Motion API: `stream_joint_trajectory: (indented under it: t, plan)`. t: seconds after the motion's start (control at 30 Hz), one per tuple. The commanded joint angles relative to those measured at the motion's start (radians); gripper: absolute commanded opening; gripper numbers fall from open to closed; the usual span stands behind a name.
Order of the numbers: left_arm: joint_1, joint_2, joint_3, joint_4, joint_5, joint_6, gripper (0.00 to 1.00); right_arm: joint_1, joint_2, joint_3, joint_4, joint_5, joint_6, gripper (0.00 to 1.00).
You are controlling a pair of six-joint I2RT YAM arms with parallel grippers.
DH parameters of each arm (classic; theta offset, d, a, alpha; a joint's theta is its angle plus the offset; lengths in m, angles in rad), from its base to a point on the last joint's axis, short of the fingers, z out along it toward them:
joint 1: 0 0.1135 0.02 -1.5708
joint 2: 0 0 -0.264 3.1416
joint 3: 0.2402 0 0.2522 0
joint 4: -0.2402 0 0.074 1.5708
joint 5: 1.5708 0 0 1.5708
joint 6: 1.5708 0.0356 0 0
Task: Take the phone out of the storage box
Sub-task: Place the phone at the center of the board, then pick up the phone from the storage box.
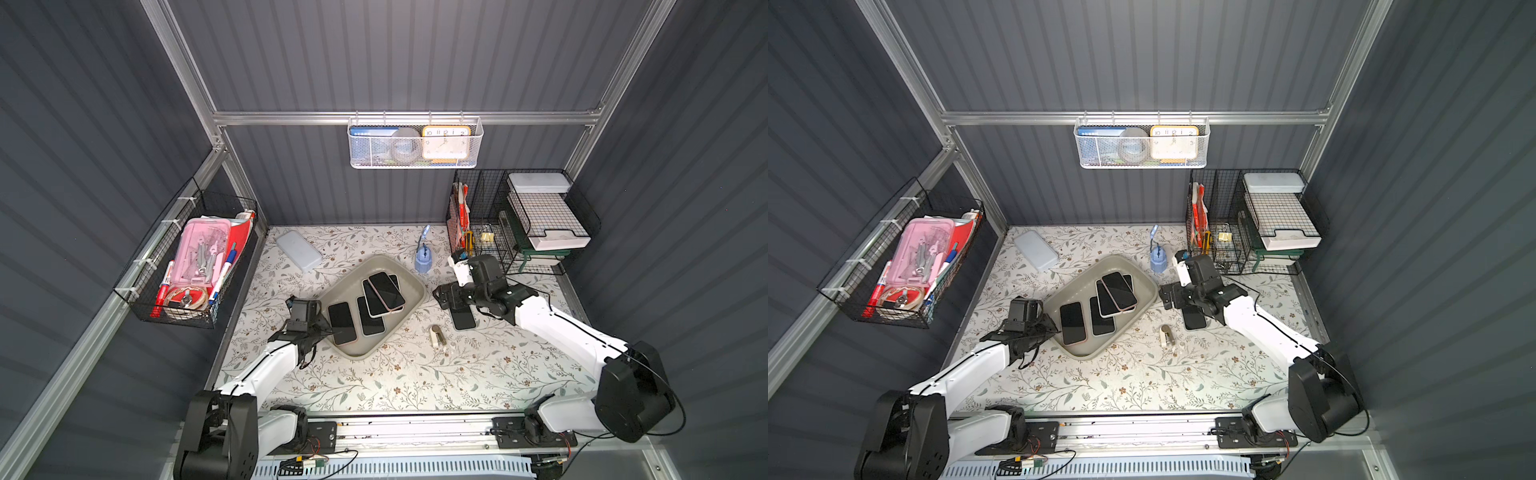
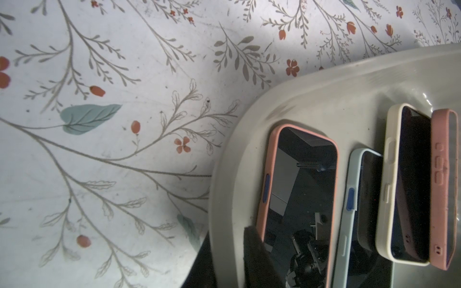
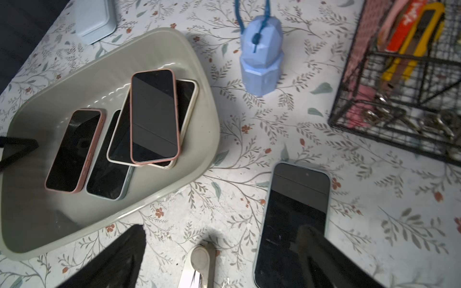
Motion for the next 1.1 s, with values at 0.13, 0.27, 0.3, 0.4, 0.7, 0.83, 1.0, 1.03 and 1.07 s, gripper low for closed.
stream_joint_trajectory:
  t: [0.13,0.27,0.3,0.4,0.7,0.83,1.0,1.03,1.07]
  plan:
    - [-0.016,-0.012,-0.011,0.0,0.07,0.058,0.21,0.152,0.253,0.243,-0.102,-0.043,-0.105,0.94]
    - [-0.016,-0.025,-0.018,0.0,0.068,0.058,0.21,0.203,0.433,0.436,-0.19,-0.059,-0.139,0.92]
    - [-0.016,-0.028,-0.018,-0.002,0.068,0.058,0.21,0.209,0.465,0.475,-0.221,-0.068,-0.148,0.92]
    - [-0.016,-0.036,-0.021,0.0,0.064,0.058,0.21,0.219,0.562,0.572,-0.252,-0.078,-0.16,0.93]
    - [-0.016,-0.037,-0.023,0.004,0.073,0.062,0.22,0.218,0.725,0.702,-0.25,-0.081,-0.148,0.99]
    - [-0.016,-0.037,-0.023,0.005,0.077,0.064,0.22,0.217,0.776,0.746,-0.246,-0.037,-0.128,0.99]
    - [-0.016,-0.038,-0.023,0.004,0.081,0.067,0.22,0.214,0.837,0.814,-0.271,-0.009,-0.119,0.99]
    - [-0.016,-0.036,-0.023,0.004,0.081,0.066,0.22,0.216,0.85,0.826,-0.277,0.0,-0.116,0.99]
    - [-0.016,-0.037,-0.023,0.004,0.082,0.068,0.22,0.216,0.858,0.834,-0.279,0.012,-0.114,0.99]
